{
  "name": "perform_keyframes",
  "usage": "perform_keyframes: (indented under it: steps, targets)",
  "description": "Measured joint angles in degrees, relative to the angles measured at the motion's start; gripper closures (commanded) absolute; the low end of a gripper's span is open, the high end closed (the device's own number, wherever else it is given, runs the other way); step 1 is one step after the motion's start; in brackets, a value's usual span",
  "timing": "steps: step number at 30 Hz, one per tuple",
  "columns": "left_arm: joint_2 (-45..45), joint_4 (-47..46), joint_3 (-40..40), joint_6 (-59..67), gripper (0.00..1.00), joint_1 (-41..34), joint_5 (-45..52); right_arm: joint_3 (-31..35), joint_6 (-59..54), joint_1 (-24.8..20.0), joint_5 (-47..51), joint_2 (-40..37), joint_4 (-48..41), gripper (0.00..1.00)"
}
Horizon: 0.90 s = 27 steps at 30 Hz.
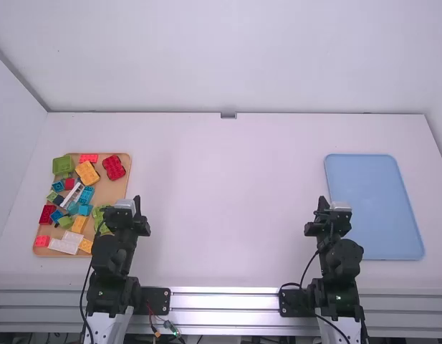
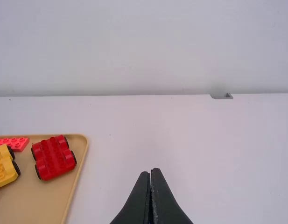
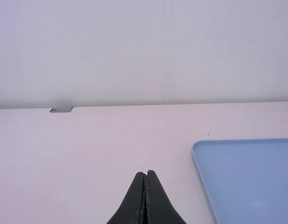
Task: Assemble lego blocks to make yellow taxi
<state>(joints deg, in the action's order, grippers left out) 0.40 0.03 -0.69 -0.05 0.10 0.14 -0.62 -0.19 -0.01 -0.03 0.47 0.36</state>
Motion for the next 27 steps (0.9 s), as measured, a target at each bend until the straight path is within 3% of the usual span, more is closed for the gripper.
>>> perform_keyframes:
  steps: [15,27]
  targets:
    - [3.7,-0.9,-1.1,0.0,0.91,0.0,0.0,-0.7,-0.3,0.0,-0.2,4.1,-0.3,0.90]
    - [15.3,-4.1,-12.3,0.0,0.72,0.2,-0.5,-11.2,-1.8,1.1,-0.7,16.3,-1.9,0.72]
